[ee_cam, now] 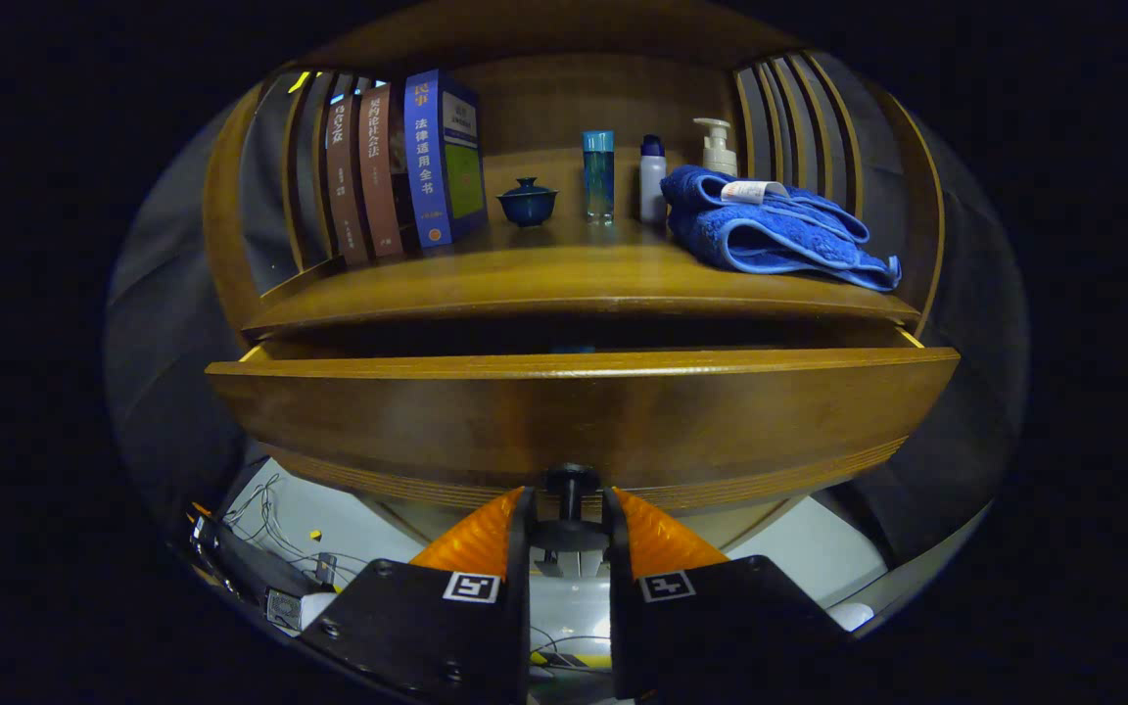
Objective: Pull open the drawer, take out the items inside it, and place them on the countertop above the cabinet.
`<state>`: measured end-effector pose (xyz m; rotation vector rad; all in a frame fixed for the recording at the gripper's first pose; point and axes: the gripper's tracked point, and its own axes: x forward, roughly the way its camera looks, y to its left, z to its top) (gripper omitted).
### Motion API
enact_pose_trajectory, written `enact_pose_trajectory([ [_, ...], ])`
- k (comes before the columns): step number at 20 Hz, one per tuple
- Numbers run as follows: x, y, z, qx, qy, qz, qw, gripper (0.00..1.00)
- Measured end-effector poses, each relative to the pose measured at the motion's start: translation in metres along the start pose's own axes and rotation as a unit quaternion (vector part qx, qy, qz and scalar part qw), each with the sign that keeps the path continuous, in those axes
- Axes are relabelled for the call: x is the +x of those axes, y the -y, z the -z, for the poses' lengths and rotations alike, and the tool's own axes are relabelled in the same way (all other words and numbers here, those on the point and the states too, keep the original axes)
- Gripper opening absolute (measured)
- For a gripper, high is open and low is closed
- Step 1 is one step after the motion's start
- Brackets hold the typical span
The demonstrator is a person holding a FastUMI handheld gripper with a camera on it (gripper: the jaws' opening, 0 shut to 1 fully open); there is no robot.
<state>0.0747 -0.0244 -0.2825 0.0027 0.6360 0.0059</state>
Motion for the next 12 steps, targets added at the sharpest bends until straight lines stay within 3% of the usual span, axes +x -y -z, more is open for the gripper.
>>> enact_pose_trajectory([
  [12, -0.093, -0.002, 0.063, 0.005, -0.051, -0.012, 0.999, 0.37],
])
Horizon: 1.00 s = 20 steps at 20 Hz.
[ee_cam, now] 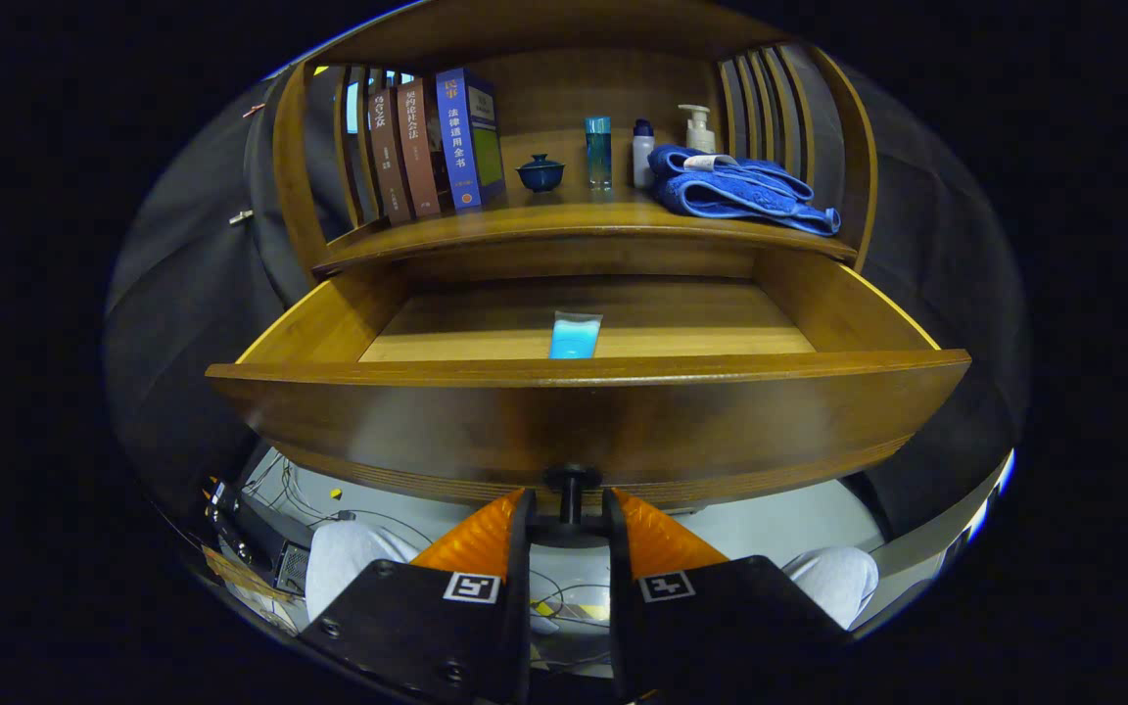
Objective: Pull open the drawer, take out the items inside it, and place them on the countertop above the cabinet.
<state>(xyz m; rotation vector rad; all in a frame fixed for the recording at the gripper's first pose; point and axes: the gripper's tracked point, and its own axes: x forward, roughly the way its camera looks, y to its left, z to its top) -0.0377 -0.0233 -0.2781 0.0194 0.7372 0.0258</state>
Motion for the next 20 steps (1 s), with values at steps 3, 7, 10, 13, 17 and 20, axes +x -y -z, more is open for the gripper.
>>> enact_pose_trajectory([
  [3, -0.013, -0.001, 0.012, 0.000, -0.008, -0.002, 1.000, 0.37],
  [7, -0.017, 0.001, 0.032, -0.001, -0.034, -0.004, 0.999, 0.37],
  [10, -0.019, 0.000, 0.031, -0.004, -0.036, -0.002, 0.999, 0.37],
  [13, -0.022, 0.001, 0.032, 0.008, -0.034, -0.002, 0.999, 0.43],
  [17, -0.051, 0.013, 0.022, 0.036, -0.013, 0.017, 0.999, 1.00],
  [20, -0.071, 0.010, 0.006, 0.026, -0.003, 0.017, 1.000, 1.00],
])
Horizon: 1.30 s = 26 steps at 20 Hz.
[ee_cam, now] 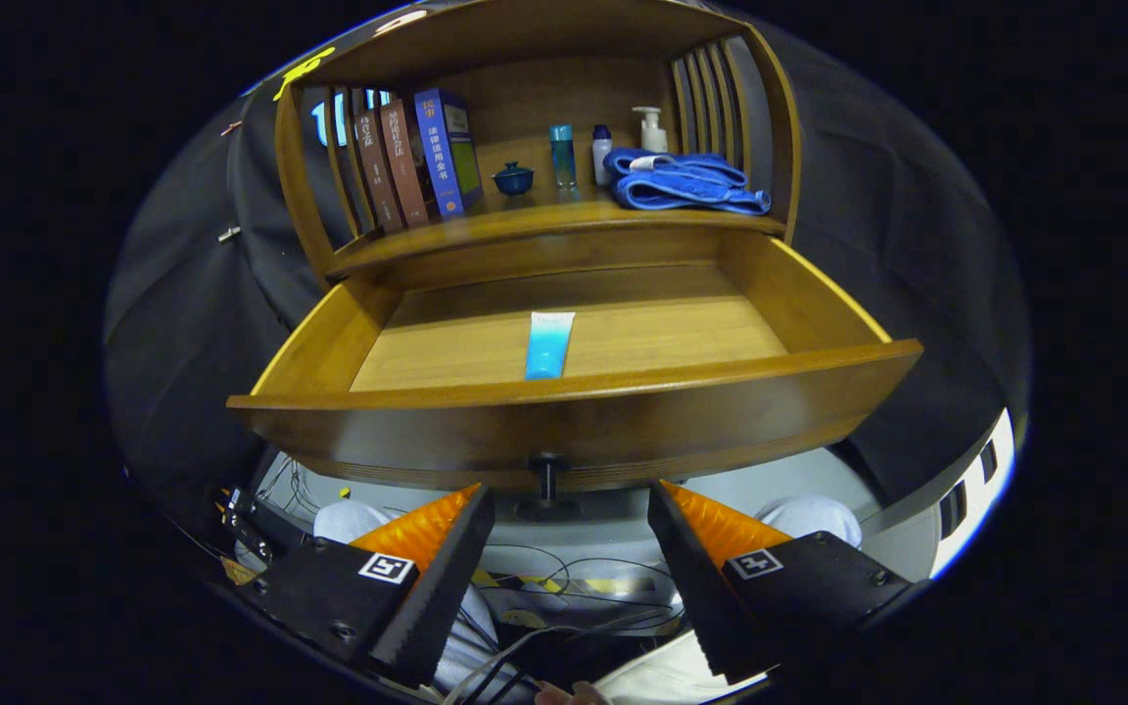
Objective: Pull open the drawer, take out the items inside it, and place them on the countertop above the cabinet.
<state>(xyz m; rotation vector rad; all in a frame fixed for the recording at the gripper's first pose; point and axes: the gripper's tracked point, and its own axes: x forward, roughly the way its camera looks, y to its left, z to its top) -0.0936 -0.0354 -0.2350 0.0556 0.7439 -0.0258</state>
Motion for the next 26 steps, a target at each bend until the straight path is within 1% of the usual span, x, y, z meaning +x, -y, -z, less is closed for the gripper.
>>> enact_pose_trajectory([
  [3, -0.012, -0.004, -0.044, -0.013, 0.025, -0.005, 1.000, 1.00],
  [5, -0.006, -0.008, -0.075, -0.006, 0.036, -0.009, 0.999, 1.00],
  [9, 0.031, -0.015, -0.117, 0.012, 0.009, -0.020, 1.000, 1.00],
  [11, 0.055, -0.022, -0.128, 0.011, -0.015, -0.027, 0.999, 1.00],
  [13, 0.083, -0.027, -0.135, 0.009, -0.040, -0.025, 0.999, 1.00],
  [15, 0.110, -0.028, -0.138, 0.007, -0.065, -0.015, 0.998, 1.00],
  [19, 0.151, -0.029, -0.129, 0.007, -0.127, -0.005, 0.992, 1.00],
  [21, 0.165, -0.027, -0.119, 0.002, -0.153, 0.002, 0.988, 1.00],
  [22, 0.173, -0.026, -0.113, 0.001, -0.167, 0.005, 0.986, 0.98],
  [26, 0.192, -0.022, -0.090, -0.002, -0.220, 0.020, 0.975, 0.97],
])
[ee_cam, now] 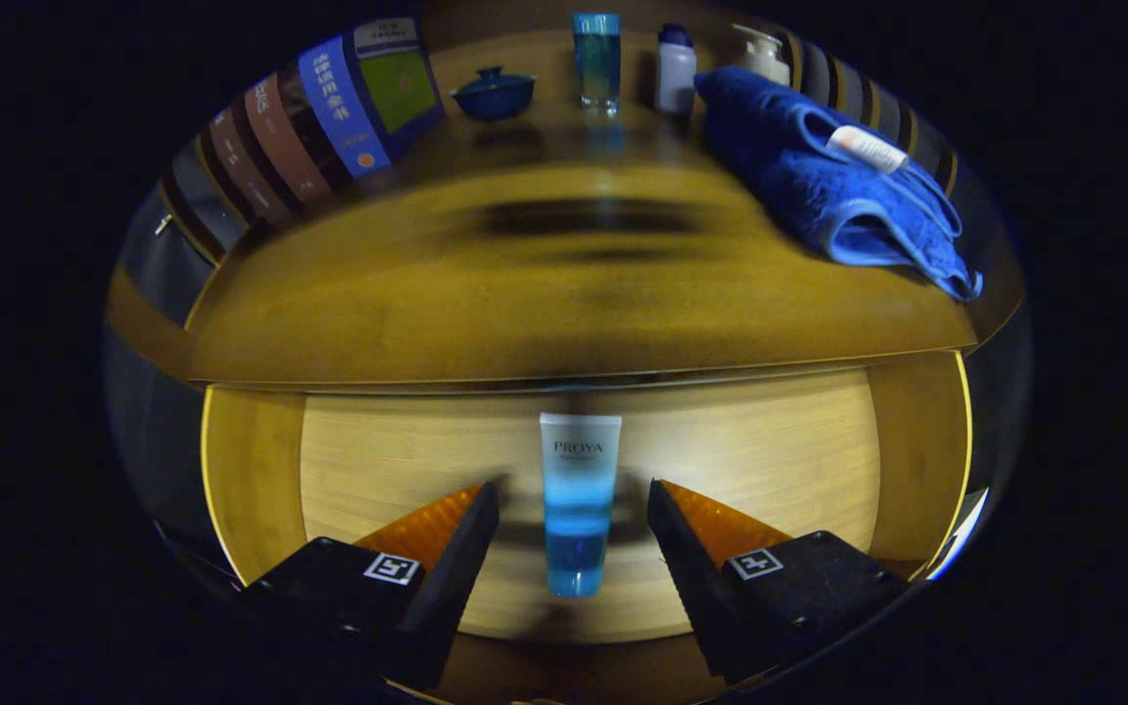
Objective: Pull open the drawer, take out the items inside it, and place them on the countertop above the cabinet.
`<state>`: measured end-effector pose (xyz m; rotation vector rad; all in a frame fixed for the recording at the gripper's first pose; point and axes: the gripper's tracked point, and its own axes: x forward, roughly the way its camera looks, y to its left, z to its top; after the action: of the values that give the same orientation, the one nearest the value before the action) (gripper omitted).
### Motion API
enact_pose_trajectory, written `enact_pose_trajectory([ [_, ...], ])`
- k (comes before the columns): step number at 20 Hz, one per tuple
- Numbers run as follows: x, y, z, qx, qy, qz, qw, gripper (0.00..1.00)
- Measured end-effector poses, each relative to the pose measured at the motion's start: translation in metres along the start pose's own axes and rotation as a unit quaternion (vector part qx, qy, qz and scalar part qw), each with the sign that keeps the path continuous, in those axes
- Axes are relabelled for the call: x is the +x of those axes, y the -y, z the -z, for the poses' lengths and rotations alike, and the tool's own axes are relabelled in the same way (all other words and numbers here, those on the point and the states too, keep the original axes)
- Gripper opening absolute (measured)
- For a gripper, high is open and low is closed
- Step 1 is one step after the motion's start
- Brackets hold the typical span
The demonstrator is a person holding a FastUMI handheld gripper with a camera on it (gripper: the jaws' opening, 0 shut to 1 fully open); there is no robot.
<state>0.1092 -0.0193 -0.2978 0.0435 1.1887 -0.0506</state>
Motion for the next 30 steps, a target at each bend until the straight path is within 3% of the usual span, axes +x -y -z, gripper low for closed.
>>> enact_pose_trajectory([
  [4, -0.002, 0.001, -0.012, -0.005, -0.029, 0.008, 1.000, 0.95],
  [11, 0.012, -0.006, -0.044, 0.001, -0.072, 0.014, 0.997, 0.82],
  [14, 0.022, -0.011, -0.068, -0.017, -0.071, 0.017, 0.997, 0.56],
  [18, 0.018, -0.014, -0.049, -0.033, -0.069, 0.013, 0.997, 0.41],
  [30, -0.024, -0.016, -0.077, -0.014, 0.020, -0.039, 0.999, 0.41],
])
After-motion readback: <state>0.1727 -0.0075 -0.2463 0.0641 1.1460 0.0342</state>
